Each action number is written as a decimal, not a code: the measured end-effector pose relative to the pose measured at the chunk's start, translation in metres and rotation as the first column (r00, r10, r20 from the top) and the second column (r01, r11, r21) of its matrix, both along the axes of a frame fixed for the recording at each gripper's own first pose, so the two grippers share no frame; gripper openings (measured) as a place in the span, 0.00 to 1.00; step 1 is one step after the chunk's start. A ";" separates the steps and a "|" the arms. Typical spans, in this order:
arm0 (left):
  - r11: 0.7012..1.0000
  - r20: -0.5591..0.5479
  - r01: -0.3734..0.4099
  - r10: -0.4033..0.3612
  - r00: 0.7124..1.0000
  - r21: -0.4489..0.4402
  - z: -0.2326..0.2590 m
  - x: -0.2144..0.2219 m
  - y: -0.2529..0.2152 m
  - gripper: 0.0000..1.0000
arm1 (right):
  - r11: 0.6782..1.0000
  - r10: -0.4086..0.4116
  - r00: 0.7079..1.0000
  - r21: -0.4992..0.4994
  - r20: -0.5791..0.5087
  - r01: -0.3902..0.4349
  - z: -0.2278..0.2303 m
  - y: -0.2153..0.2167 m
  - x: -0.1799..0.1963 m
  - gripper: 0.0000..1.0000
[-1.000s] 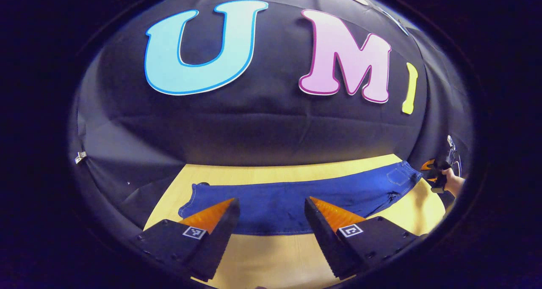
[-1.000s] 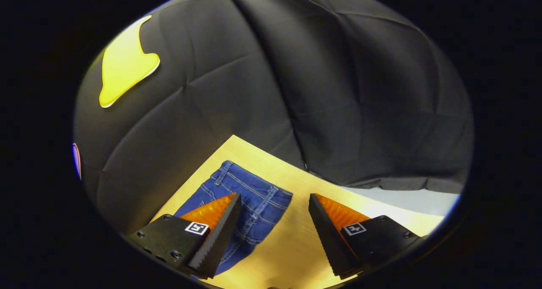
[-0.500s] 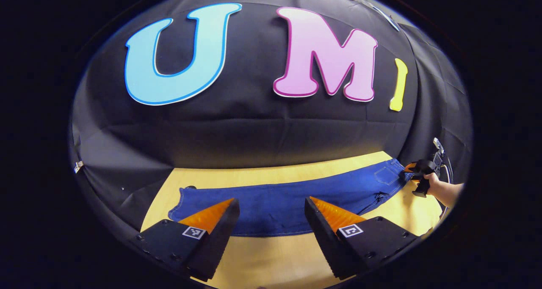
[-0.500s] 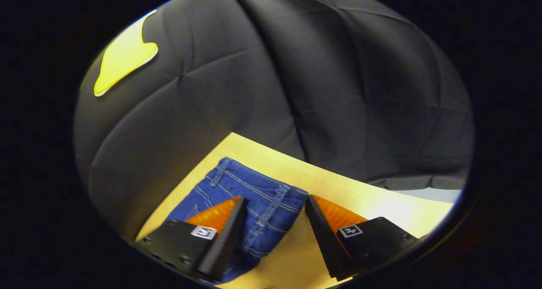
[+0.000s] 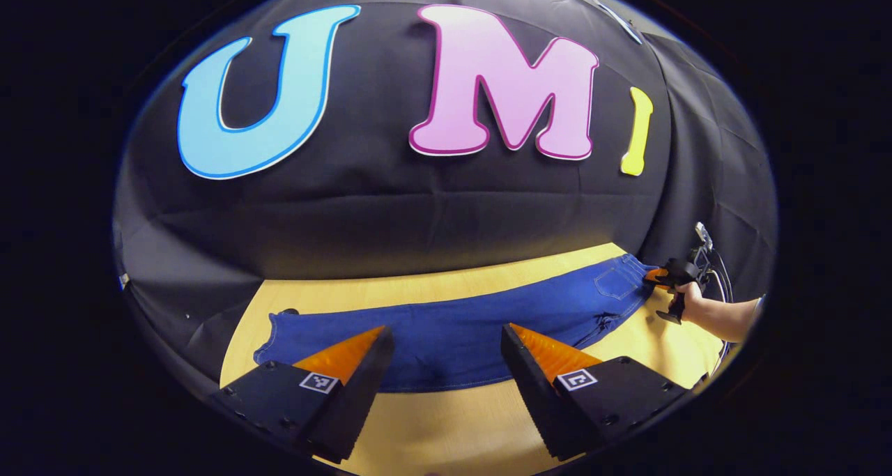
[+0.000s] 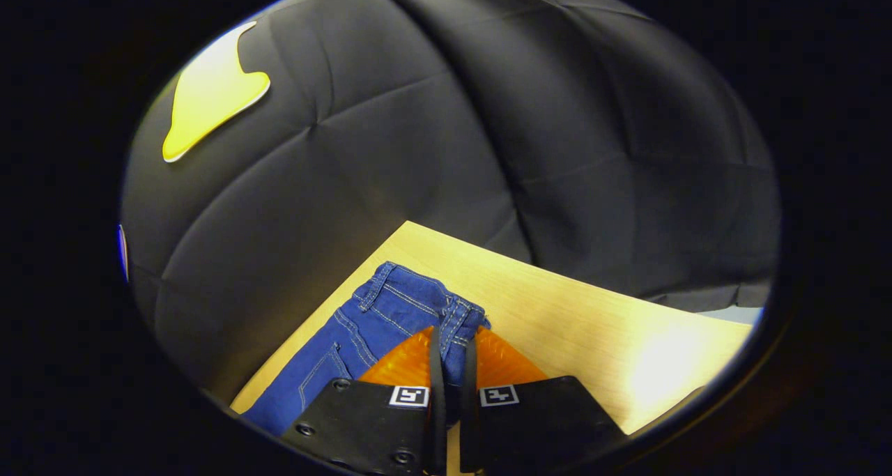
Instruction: Grasp the waist and the cuffs of the jeans and fold them to make the two legs overlap; first hold the waist and fold one-third of the jeans toward the cuffs, then hold the cuffs and fold the remaining one-third in the same direction to finish folding.
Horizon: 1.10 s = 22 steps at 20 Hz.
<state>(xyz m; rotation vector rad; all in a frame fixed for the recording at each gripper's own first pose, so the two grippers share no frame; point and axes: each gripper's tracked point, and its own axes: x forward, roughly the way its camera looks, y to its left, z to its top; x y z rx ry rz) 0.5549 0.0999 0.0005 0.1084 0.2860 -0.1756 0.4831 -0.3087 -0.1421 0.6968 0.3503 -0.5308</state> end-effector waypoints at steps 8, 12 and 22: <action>0.996 0.009 -0.010 0.011 1.000 -0.086 -0.007 -0.012 -0.003 0.98 | 0.979 0.121 0.983 -0.183 0.142 -0.094 0.099 0.019 -0.027 0.07; 0.989 0.002 -0.037 0.038 0.999 -0.144 -0.016 -0.035 0.014 0.96 | 0.918 0.276 0.946 -0.340 0.172 -0.206 0.122 0.056 -0.045 0.07; 0.963 0.015 -0.116 0.123 0.992 -0.243 -0.052 -0.072 0.075 0.97 | 0.752 0.617 0.721 -0.508 0.315 -0.420 0.102 0.079 -0.070 0.07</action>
